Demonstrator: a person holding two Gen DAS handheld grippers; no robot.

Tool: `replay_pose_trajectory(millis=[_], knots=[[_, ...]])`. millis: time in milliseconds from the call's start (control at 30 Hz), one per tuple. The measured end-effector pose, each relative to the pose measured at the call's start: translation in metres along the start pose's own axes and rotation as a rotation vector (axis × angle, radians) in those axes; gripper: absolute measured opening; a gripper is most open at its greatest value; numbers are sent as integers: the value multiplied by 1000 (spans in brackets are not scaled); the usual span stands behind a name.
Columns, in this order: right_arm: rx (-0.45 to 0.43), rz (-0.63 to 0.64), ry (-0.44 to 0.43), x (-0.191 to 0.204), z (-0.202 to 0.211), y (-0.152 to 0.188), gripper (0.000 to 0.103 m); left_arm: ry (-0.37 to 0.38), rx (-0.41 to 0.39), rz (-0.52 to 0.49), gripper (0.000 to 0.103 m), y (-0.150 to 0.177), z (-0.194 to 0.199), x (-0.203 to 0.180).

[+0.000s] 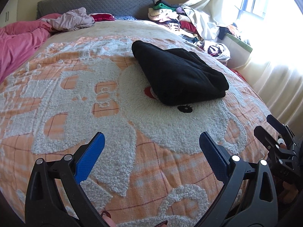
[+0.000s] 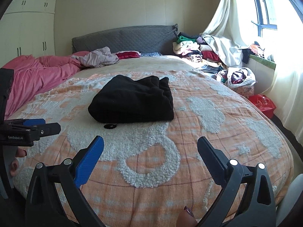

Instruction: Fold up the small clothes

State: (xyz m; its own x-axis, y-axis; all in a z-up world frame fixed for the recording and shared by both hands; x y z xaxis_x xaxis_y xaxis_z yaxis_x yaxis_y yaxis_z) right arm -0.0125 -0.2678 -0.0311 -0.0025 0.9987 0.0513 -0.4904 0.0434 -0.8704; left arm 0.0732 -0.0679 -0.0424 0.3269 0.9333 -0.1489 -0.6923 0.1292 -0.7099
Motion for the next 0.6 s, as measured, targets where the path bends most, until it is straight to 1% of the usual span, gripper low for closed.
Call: replay_pose_trajectory(millis=[333,600], knots=[[25,6,11,2,-8,4,98,-12,12,37,93,3,1,10],[35,-17,19,-1,-12,6,98,-10,22,36,93,5,1,10]])
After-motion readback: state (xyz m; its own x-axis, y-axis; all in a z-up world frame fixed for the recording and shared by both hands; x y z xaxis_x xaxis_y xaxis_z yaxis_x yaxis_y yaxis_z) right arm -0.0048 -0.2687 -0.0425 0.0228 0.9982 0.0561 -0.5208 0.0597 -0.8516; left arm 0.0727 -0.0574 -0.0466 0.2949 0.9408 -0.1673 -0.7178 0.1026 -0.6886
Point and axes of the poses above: each gripper's, at about its wrist camera, not at the fingertips, and z roughly against the way its jaws point, x to its left, y to its underside, the point moved 3 cm from there along -z, roughly the way its jaws point, and after that the axes turned 2 degrees about -y, right-handed, at the moved point
